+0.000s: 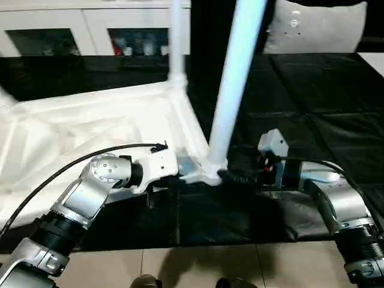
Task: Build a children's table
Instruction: Rotate leg to tighten
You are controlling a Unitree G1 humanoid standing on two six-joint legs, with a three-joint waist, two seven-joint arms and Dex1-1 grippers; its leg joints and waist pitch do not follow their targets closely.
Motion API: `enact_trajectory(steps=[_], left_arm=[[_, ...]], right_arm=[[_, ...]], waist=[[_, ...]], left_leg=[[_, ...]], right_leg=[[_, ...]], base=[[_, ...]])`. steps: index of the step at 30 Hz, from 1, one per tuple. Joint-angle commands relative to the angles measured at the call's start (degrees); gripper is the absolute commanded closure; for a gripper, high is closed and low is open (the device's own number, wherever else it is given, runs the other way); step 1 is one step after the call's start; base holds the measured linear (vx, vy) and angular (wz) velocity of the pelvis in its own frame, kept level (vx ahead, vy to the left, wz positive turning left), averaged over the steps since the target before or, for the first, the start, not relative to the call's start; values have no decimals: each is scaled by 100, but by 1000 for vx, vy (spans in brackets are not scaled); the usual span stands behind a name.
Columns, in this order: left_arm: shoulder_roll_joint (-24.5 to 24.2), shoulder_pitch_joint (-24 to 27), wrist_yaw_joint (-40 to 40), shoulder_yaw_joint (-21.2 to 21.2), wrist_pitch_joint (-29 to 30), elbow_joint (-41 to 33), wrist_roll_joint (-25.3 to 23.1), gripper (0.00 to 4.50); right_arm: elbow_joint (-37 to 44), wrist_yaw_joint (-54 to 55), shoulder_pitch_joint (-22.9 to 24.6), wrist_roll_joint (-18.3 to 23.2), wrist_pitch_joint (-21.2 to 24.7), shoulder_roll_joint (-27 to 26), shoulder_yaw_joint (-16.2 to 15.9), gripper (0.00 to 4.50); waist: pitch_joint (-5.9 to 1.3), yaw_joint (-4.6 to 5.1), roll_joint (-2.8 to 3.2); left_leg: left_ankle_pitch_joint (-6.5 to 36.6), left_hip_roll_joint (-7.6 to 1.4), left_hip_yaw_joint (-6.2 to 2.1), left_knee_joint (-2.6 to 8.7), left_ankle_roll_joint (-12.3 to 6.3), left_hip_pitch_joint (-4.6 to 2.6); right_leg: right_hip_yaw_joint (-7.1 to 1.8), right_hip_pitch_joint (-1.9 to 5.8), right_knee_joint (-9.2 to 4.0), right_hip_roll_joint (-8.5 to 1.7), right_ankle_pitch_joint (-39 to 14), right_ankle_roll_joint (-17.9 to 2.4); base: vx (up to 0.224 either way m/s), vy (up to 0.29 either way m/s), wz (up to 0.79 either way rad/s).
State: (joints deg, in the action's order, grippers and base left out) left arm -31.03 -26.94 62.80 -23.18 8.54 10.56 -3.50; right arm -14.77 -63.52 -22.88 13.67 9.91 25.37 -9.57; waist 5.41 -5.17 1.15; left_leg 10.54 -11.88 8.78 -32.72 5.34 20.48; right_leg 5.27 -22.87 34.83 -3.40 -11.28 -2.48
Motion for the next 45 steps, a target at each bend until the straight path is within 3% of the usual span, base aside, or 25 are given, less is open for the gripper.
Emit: enact_trajectory(steps=[1,7,15,22,25,26,29,32,33,34,36,40,42,45], left_arm=[[-40,22,343,-402,-181,61,-126,450],[21,-75,416,-467,-430,195,-160,450],[23,-39,414,-446,-540,295,-230,450],[60,60,350,-365,-373,213,-126,450],[175,170,231,-215,82,7,53,450],[348,238,100,-67,499,-217,291,450],[499,279,-35,16,811,-414,433,450],[1026,267,-778,154,1628,-738,370,450],[1095,262,-864,173,1729,-770,355,450],[1275,241,-1066,204,1867,-821,324,450],[1611,185,-1406,222,2023,-898,219,450],[1898,87,-1795,303,2164,-824,121,450],[1918,37,-1916,301,2186,-762,29,450],[1824,-7,-2043,272,2223,-695,-166,450]], right_arm=[[-13,-212,-97,5,11,43,-82,31],[-351,-416,-255,-200,-108,65,-329,88],[-414,-588,-271,-130,19,79,-353,146],[-402,-580,-181,-87,220,-5,-417,184],[-379,-369,-110,-89,502,-137,-430,185],[-470,118,-112,-206,717,-337,-397,186],[-548,575,-132,-246,882,-568,-317,186],[-927,2078,-361,-270,1359,-1365,95,192],[-984,2239,-400,-281,1399,-1450,146,195],[-1139,2600,-489,-274,1388,-1656,273,195],[-1453,3284,-683,-182,1435,-2073,561,198],[-1591,3811,-746,-367,1287,-2248,595,199],[-1563,3994,-714,-440,1320,-2314,624,199],[-1475,3945,-622,-488,1191,-2345,630,199]], waist=[[-477,20,-22],[-481,-9,-41],[-533,-15,-83],[-538,-25,-97],[-526,-4,-101],[-523,4,-105],[-463,48,-124],[-412,196,-77],[-415,232,-76],[-418,296,-87],[-417,356,-59],[-434,358,-58],[-457,320,-54],[-467,286,-46]], left_leg=[[297,-127,46,253,-611,12],[524,-120,46,250,-445,7],[455,-124,36,234,-435,11],[486,-118,38,229,-411,19],[522,-125,39,243,-388,11],[586,-124,40,247,-350,4],[877,-112,33,284,-261,-11],[1362,-106,-6,325,-34,-51],[1432,-91,-19,326,-20,-46],[1482,-69,-50,334,0,4],[1527,-59,-36,309,-19,-25],[1400,-61,-14,290,-101,-41],[1141,-73,-12,297,-155,1],[1022,-84,-6,302,-149,6]], right_leg=[[-345,380,-334,-428,-328,-1230],[-347,374,-364,-442,-766,-1147],[-342,385,-318,-426,-475,-1142],[-339,390,-327,-434,-619,-1102],[-333,377,-338,-431,-715,-1108],[-336,377,-356,-435,-853,-1081],[-318,359,-426,-441,-1449,-958],[-296,316,-521,-444,-2364,-745],[-282,320,-536,-444,-2481,-710],[-251,365,-548,-443,-2652,-596],[-267,305,-600,-440,-2655,-564],[-286,271,-588,-423,-2314,-664],[-298,309,-541,-423,-1930,-719],[-307,317,-495,-412,-1514,-806]], base=[[0,0,0],[0,0,0],[0,0,0],[0,0,0],[0,0,0],[0,0,0],[0,0,0],[0,0,0],[0,0,0],[0,0,0],[0,0,0],[0,0,0],[0,0,0],[0,0,0]])
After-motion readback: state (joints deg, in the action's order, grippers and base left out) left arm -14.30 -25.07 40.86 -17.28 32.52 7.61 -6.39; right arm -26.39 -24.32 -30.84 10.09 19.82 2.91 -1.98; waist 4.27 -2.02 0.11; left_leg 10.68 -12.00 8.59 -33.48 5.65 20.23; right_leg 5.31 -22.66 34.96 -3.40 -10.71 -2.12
